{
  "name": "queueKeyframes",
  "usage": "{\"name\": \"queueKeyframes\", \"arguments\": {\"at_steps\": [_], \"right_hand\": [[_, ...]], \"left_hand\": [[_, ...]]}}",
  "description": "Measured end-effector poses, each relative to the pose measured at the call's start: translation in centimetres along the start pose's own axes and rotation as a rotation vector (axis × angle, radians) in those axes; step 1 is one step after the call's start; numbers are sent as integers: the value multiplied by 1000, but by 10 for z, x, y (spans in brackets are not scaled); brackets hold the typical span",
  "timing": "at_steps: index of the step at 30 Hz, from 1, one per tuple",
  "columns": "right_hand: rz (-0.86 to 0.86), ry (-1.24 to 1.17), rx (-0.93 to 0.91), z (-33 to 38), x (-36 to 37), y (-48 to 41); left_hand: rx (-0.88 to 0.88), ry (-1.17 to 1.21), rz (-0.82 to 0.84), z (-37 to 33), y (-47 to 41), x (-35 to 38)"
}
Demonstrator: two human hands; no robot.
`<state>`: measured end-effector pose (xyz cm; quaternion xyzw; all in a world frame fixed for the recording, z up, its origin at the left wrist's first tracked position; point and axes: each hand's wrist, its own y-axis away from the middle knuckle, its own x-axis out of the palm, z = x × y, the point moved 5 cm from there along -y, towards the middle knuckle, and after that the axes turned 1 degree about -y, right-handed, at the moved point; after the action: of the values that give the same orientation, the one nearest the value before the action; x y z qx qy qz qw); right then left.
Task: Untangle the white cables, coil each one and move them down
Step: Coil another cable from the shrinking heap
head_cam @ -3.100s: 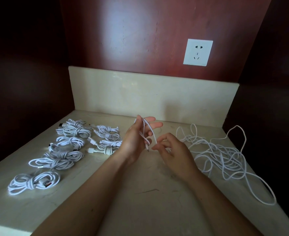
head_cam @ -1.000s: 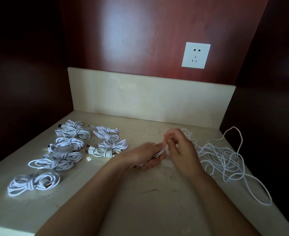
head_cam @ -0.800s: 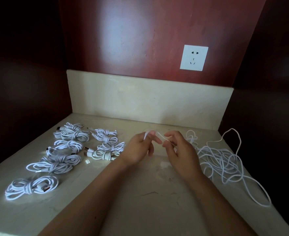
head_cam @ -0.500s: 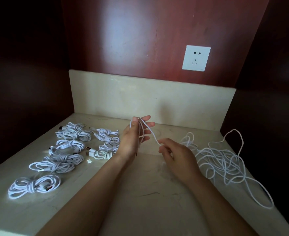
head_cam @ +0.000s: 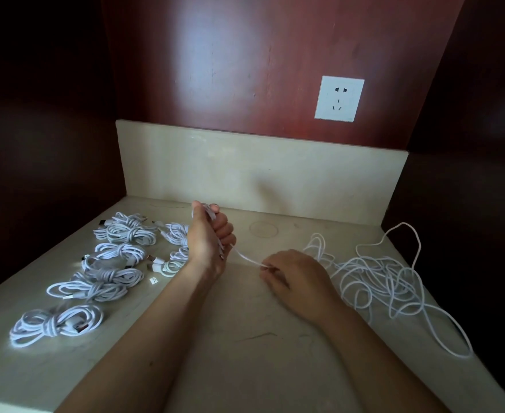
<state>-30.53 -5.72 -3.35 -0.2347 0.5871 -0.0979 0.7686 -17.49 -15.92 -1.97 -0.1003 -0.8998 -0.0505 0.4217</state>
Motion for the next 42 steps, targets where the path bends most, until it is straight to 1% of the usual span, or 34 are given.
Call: {"name": "queueKeyframes", "arguments": {"at_steps": [3, 5, 6, 9, 11, 13, 14, 15, 17, 19, 21, 24, 28, 32, 34, 36, 39, 42], "right_hand": [[-59, -31, -41, 4, -6, 0], [-111, -43, -84, 11, -10, 1], [-140, -46, -102, 14, -12, 2], [-251, -27, -166, 25, -19, 3], [-305, -48, -181, 27, -23, 4], [-357, -105, -143, 24, -27, 6], [-387, -133, -105, 21, -29, 7], [-420, -159, -53, 17, -31, 8], [-485, -207, 98, 3, -35, 10], [-491, -269, 218, -10, -35, 10], [-451, -320, 229, -15, -32, 8], [-432, -401, 205, -17, -29, 5], [-412, -564, 203, -21, -25, 2], [-424, -629, 187, -20, -24, 3], [-431, -613, 194, -22, -24, 4], [-424, -546, 212, -25, -22, 6], [-353, -380, 245, -26, -17, 8], [-275, -278, 240, -22, -12, 7]], "left_hand": [[113, -150, -104, -6, 0, -5], [176, -292, -130, -8, 0, -7], [178, -361, -120, -7, 0, -6], [98, -581, -6, 6, 2, -1], [37, -792, 92, 14, 9, 6], [1, -1058, 217, 22, 18, 13], [-49, -1105, 306, 28, 23, 16], [-138, -1062, 375, 34, 28, 17], [-320, -917, 460, 42, 36, 19], [-436, -853, 543, 48, 39, 21], [-537, -828, 609, 51, 42, 22], [-648, -867, 684, 55, 48, 20], [-710, -880, 778, 56, 54, 18], [-669, -929, 789, 55, 57, 19], [-578, -936, 766, 53, 57, 23], [-391, -976, 698, 48, 51, 26], [-80, -1057, 528, 38, 36, 25], [86, -950, 384, 28, 25, 20]]}}
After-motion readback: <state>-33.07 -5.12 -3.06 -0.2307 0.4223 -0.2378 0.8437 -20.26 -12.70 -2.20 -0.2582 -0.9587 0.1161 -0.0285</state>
